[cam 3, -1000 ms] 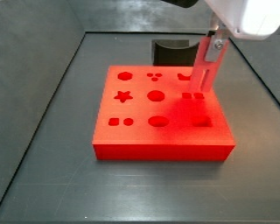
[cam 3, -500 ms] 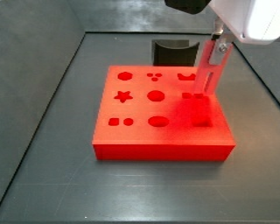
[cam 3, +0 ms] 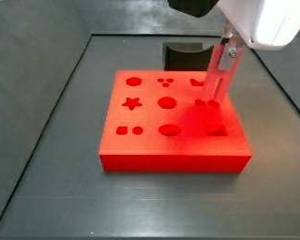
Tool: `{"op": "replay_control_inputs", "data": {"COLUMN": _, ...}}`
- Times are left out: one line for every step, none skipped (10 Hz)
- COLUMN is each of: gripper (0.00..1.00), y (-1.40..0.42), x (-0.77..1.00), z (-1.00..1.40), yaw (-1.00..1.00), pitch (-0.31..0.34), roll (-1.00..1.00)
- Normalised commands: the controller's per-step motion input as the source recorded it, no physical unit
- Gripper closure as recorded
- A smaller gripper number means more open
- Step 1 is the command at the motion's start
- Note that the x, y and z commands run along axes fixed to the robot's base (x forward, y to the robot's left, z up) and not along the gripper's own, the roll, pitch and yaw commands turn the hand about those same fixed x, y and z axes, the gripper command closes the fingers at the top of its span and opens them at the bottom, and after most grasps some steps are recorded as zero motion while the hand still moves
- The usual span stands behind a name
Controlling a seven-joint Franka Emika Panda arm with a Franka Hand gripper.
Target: Insert the double-square object.
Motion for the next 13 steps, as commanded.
{"op": "replay_control_inputs", "data": {"gripper": 1.00, "y": 0.00, "x": -0.08, "z": -0.06, "yaw": 0.02, "pitch": 0.000, "roll": 0.00}}
{"op": "replay_control_inputs", "data": {"gripper": 1.00, "y": 0.00, "x": -0.11, "z": -0.08, "yaw": 0.01, "pitch": 0.000, "roll": 0.00}}
{"op": "replay_control_inputs", "data": {"gripper": 1.00, "y": 0.00, "x": -0.06, "z": -0.09, "yaw": 0.02, "pitch": 0.000, "roll": 0.00}}
{"op": "replay_control_inputs", "data": {"gripper": 1.00, "y": 0.00, "x": -0.05, "z": -0.10, "yaw": 0.05, "pitch": 0.000, "roll": 0.00}}
{"op": "replay_control_inputs", "data": {"gripper": 1.00, "y": 0.00, "x": 0.00, "z": -0.10, "yaw": 0.11, "pitch": 0.000, "roll": 0.00}}
{"op": "replay_control_inputs", "data": {"gripper": 1.00, "y": -0.03, "x": 0.13, "z": -0.11, "yaw": 0.12, "pitch": 0.000, "roll": 0.00}}
{"op": "replay_control_inputs", "data": {"gripper": 1.00, "y": -0.02, "x": 0.03, "z": -0.10, "yaw": 0.13, "pitch": 0.000, "roll": 0.02}}
{"op": "replay_control_inputs", "data": {"gripper": 1.00, "y": -0.08, "x": 0.00, "z": -0.10, "yaw": 0.13, "pitch": 0.000, "roll": 0.05}}
{"op": "replay_control_inputs", "data": {"gripper": 1.00, "y": -0.10, "x": 0.00, "z": -0.14, "yaw": 0.11, "pitch": 0.000, "roll": 0.07}}
{"op": "replay_control_inputs", "data": {"gripper": 1.00, "y": -0.02, "x": 0.00, "z": -0.42, "yaw": 0.00, "pitch": 0.000, "roll": 0.10}}
{"op": "replay_control_inputs", "data": {"gripper": 1.00, "y": -0.03, "x": 0.00, "z": -0.60, "yaw": -0.09, "pitch": 0.000, "roll": 0.09}}
{"op": "replay_control_inputs", "data": {"gripper": 1.00, "y": -0.03, "x": 0.00, "z": -0.67, "yaw": -0.14, "pitch": -0.046, "roll": 0.09}}
{"op": "replay_control_inputs", "data": {"gripper": 1.00, "y": -0.02, "x": 0.02, "z": -0.66, "yaw": -0.15, "pitch": -0.040, "roll": 0.09}}
